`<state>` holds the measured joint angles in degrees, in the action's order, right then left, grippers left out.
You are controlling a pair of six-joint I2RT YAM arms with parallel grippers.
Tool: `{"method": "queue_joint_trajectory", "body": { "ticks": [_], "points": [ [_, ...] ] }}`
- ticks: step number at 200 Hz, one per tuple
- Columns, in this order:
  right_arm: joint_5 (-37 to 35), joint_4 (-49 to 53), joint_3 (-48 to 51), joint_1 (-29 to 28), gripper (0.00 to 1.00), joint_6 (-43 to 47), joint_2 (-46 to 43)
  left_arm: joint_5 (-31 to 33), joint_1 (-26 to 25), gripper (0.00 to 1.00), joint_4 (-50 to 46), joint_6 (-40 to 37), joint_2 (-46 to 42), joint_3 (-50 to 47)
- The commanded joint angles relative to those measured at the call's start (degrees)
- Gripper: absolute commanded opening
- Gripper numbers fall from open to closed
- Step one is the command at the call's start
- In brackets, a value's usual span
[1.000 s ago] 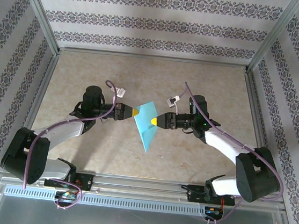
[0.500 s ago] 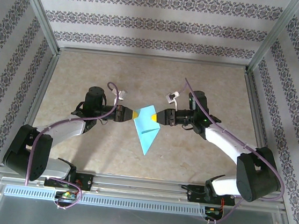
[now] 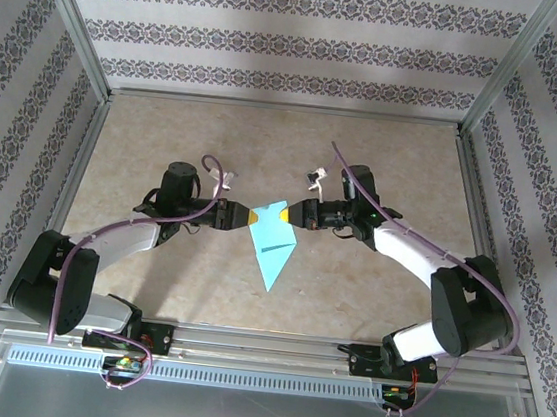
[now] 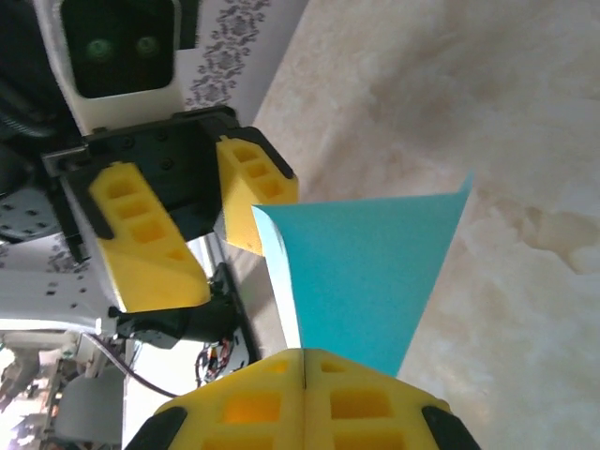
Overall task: Fold a paper plane with a square sheet of paper (fold left side to right side)
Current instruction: Fold the wing for the fifth time at the center of the table.
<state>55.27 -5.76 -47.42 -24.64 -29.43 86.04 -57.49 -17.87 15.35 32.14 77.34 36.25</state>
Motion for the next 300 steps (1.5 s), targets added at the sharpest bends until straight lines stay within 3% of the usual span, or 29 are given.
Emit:
{"method": "queue_joint_trajectory", "body": {
  "ticks": [1,45,84,127,184,300],
  "points": [
    [-5.68,-0.02,-0.42,-0.41,0.0,-0.39,3.66,12.46,0.64,0.51,-13.05,-8.44,-3.81,2.68],
    [-15.09,-0.66,0.39,0.36,0.0,-5.22,9.71,28.45,-2.26,0.51,-25.14,-13.79,-10.75,3.99],
    [-19.53,2.2,0.75,1.91,0.0,-8.66,8.53,43.14,-16.67,0.49,-34.0,-17.56,-10.8,7.84],
    [-20.08,3.53,1.28,3.99,0.0,-13.88,8.38,55.52,-32.38,0.47,-37.75,-19.27,0.15,15.31],
    [-21.08,4.97,0.57,4.13,0.0,-15.04,8.09,58.27,-40.32,0.48,-38.75,-19.22,15.73,25.15],
    [-21.16,4.62,0.75,4.25,0.0,-15.72,8.52,64.65,-40.93,0.49,-41.14,-21.16,27.56,31.9]
  ]
}}
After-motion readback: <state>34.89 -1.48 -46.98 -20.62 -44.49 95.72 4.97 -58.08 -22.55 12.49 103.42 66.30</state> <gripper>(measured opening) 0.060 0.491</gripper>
